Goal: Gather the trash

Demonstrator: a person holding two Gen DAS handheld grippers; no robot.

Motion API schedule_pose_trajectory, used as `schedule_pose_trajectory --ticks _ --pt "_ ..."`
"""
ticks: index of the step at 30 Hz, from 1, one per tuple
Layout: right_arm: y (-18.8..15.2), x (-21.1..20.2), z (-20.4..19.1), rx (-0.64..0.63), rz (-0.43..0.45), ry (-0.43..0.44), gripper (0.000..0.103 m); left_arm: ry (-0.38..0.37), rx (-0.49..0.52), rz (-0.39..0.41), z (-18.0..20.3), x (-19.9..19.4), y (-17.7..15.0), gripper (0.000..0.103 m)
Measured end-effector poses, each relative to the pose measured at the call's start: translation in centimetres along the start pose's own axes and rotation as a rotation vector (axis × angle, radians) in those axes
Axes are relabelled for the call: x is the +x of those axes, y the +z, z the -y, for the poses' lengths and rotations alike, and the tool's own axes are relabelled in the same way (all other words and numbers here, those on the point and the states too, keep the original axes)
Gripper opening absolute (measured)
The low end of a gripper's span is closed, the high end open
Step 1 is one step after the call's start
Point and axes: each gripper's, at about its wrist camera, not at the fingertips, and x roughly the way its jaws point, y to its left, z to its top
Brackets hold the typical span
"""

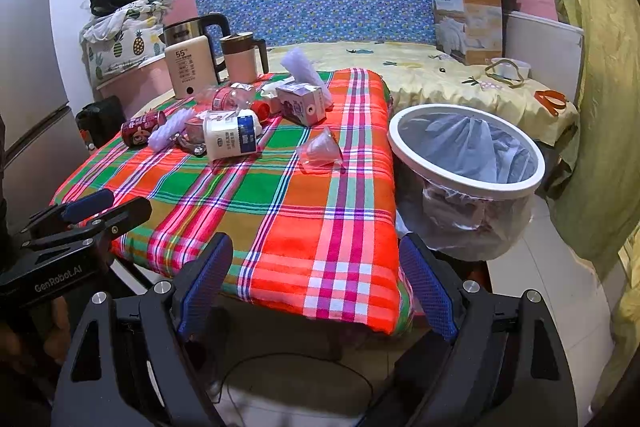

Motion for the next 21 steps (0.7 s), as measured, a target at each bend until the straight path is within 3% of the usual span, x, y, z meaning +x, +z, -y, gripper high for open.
schedule_pose_trajectory --ticks 21 --pt "-0.12 0.01 0.1 0.002 0.0 -0.002 0.086 0.001 0.001 0.001 0.12 -0.05 0.0 0.072"
